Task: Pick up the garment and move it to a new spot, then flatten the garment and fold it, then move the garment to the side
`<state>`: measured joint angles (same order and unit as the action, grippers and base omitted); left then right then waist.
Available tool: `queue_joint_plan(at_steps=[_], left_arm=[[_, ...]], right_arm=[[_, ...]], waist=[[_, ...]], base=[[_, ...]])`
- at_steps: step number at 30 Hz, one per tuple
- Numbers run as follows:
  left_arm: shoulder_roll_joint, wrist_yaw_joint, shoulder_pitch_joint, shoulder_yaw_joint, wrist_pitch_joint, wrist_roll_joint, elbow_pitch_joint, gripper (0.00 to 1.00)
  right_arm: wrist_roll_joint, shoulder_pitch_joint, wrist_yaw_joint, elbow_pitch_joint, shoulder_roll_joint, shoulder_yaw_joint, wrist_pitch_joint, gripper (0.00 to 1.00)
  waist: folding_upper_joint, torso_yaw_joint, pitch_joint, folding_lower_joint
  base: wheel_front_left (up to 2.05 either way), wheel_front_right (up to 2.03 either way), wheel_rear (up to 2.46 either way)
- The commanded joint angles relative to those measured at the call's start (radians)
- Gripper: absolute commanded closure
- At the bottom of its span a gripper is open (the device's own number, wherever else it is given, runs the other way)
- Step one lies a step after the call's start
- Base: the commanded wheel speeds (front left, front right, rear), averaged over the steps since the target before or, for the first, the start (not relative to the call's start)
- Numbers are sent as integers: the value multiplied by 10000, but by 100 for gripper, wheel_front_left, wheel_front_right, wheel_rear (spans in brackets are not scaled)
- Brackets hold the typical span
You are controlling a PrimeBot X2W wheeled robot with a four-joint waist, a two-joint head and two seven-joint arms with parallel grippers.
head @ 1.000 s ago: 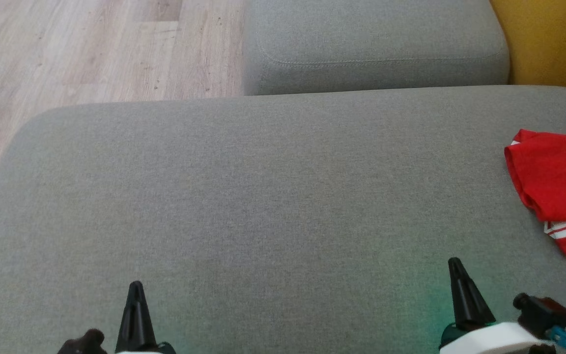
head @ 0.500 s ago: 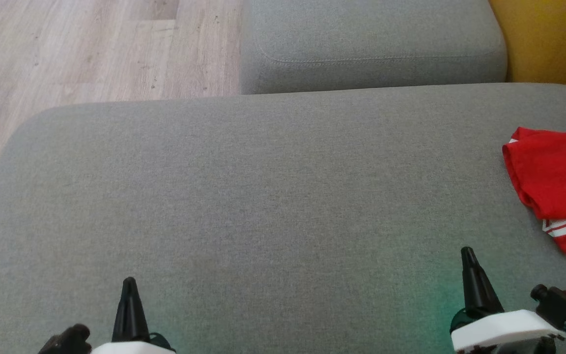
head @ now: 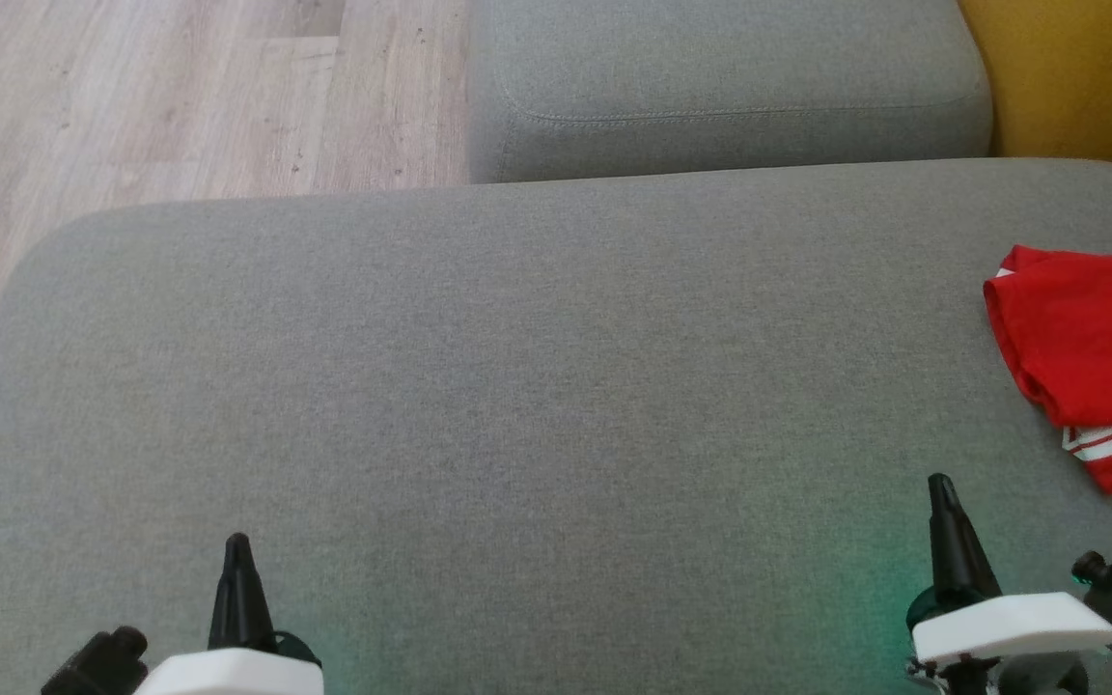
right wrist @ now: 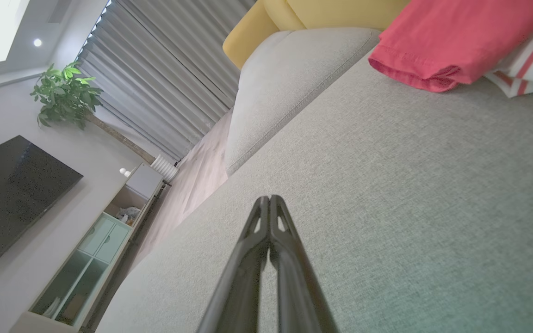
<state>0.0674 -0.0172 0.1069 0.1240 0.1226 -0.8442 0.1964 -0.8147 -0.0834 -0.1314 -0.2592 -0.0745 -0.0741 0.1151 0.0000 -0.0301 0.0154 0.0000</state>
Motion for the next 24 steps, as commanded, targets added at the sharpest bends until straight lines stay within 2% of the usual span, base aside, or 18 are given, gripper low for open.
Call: queue_joint_plan(at_steps=[1,24], left_arm=[[132,105,-504,-306,-85,-299,-241,100],[155,572,-1047,-835,-717,-2942,-4,100]], right_arm=[[-340,532,3,284,-134,12,-38,100],[-3049,988,5,245,-115,495,-680,100]], waist=[[0,6,-4,0],[0,106,-66,0]], base=[[0,0,0],[0,0,0]])
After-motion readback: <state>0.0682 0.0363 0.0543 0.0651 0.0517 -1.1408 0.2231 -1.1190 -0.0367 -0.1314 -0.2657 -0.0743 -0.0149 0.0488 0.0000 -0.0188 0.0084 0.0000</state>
